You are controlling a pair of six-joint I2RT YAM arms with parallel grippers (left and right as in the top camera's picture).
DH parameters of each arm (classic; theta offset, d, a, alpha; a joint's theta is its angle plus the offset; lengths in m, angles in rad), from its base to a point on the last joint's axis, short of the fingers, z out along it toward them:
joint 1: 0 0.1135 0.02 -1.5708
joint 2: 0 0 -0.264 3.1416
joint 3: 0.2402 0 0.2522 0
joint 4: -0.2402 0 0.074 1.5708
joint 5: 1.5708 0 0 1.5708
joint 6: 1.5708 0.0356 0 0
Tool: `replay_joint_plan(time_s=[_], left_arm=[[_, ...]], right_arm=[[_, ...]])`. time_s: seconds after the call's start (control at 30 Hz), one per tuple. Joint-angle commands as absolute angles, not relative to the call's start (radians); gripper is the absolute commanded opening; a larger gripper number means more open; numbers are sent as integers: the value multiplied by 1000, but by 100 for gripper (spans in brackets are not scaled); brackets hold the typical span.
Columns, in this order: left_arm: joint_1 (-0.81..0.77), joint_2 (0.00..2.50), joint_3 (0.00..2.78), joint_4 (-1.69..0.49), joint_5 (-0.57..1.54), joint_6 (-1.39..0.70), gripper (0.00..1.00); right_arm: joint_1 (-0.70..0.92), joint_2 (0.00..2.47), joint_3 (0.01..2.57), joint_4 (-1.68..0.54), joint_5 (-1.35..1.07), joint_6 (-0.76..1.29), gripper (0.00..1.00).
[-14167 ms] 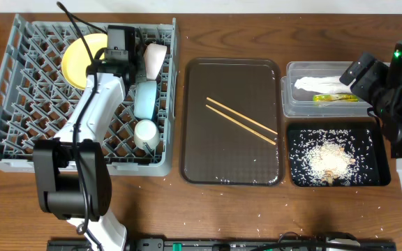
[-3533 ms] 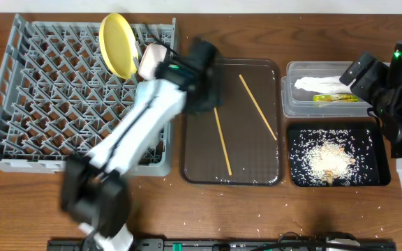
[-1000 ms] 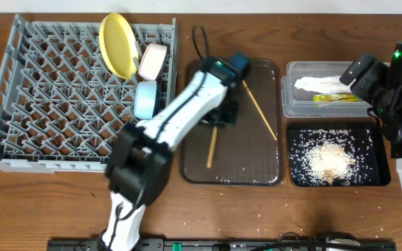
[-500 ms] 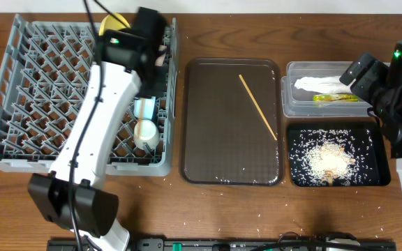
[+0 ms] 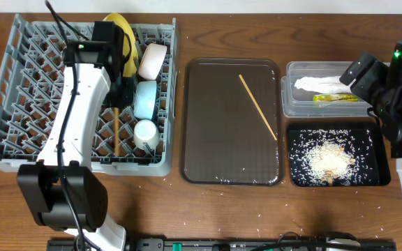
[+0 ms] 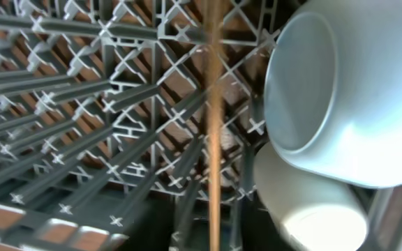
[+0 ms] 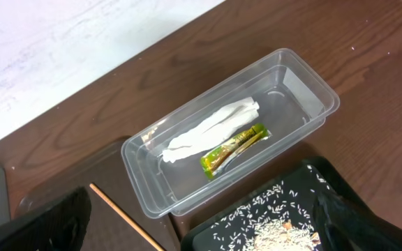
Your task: Sort waste into correct bins and load items into the dishwasher
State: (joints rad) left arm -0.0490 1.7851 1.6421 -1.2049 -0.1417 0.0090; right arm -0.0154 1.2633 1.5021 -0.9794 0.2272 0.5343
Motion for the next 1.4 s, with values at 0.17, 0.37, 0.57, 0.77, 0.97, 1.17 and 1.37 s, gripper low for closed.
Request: replay_joint_plan(time_s=[0.17,0.37,0.57,0.77,0.97,1.17,1.37], left_arm=[[-52,1793,1643,-1192,-150,18,48],[-129,1751,1722,-1142,102,-126,28],[-335,1776,1719,-923,187,-307,29],[-569,1910,1719,-766,66,-433,34],[-695,2062,1719,-652,1,-513,34],[-726,2145,1719,-528,-21,-529,34],[-726,2183,1719,-448,-45,-529,34]], right_arm=[[-19,1266,1502,-981,231,545,99],[-19,1266,1502,-981,231,545,99],[-19,1266,1502,-981,231,545,99],[-19,1266,1502,-981,231,545,99],[-19,1266,1502,-981,231,545,99],[-19,1266,1502,-981,231,545,99],[-19,1266,1502,-981,231,545,99]])
